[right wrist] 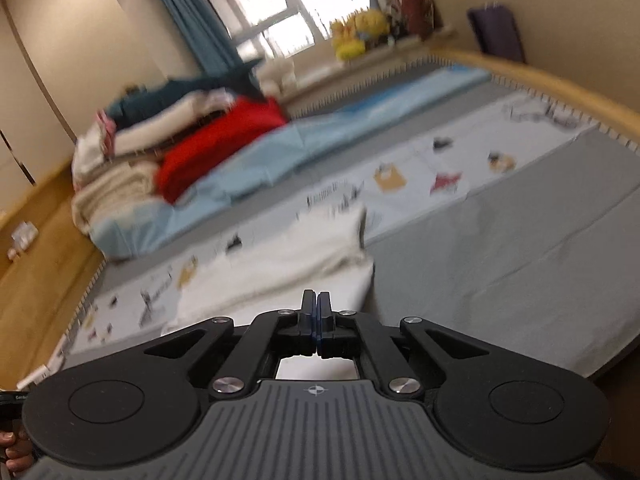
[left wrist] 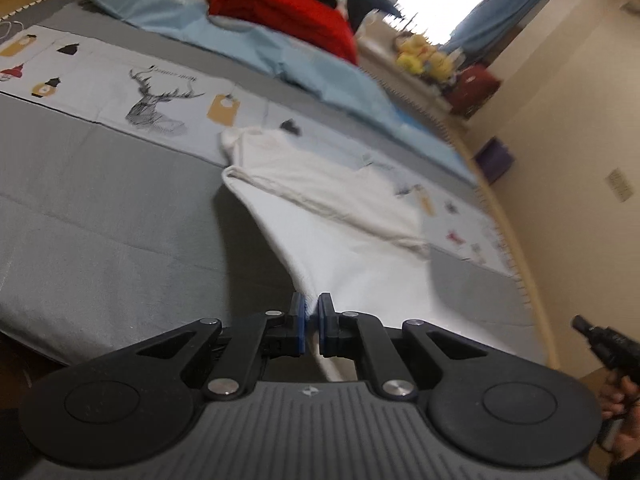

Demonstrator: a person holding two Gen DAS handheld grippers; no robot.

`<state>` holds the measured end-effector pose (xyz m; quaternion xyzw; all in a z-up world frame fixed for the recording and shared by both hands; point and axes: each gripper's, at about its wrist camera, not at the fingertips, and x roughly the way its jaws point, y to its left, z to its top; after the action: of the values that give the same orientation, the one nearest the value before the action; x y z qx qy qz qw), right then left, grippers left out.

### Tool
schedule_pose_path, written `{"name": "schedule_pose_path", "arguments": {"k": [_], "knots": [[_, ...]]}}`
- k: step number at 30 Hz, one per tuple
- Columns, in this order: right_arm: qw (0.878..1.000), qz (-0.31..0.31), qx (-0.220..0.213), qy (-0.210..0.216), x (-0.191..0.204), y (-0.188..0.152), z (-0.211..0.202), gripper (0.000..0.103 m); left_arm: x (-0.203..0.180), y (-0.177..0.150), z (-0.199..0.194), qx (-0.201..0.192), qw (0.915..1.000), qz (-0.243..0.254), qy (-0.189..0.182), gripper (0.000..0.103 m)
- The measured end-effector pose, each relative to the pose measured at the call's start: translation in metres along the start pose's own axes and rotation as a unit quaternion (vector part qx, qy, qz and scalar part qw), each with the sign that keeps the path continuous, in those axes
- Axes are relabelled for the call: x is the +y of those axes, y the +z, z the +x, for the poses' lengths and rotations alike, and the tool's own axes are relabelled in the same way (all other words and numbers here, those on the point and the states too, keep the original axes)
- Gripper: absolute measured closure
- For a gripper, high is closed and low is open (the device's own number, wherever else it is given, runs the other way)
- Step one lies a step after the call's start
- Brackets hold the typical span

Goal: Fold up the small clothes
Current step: 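Lift the hem with both tools and fold it over onto the collar section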

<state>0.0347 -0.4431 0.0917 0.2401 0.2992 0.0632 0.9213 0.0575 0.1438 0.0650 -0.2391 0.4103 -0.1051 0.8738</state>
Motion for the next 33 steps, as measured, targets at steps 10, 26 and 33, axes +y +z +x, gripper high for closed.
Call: {"name": "schedule_pose_path", "arguments": {"k": [10, 26, 33], "knots": [[0.994, 0.019, 0.098, -0.047, -0.021, -0.026, 0.048, 0.093, 0.009, -0.004, 0.04, 0.053, 0.9966, 0.021, 0.059, 0.097], [0.933, -0.063, 0.338, -0.106, -0.018, -0.129, 0.191, 0.085, 0.017, -0.006, 0.046, 0.053, 0.998, -0.003, 0.036, 0.097], [0.953, -0.064, 0.287, -0.079, -0.006, -0.109, 0.161, 0.099, 0.02, -0.008, 0.04, 0.052, 0.998, -0.005, 0.034, 0.097]]}}
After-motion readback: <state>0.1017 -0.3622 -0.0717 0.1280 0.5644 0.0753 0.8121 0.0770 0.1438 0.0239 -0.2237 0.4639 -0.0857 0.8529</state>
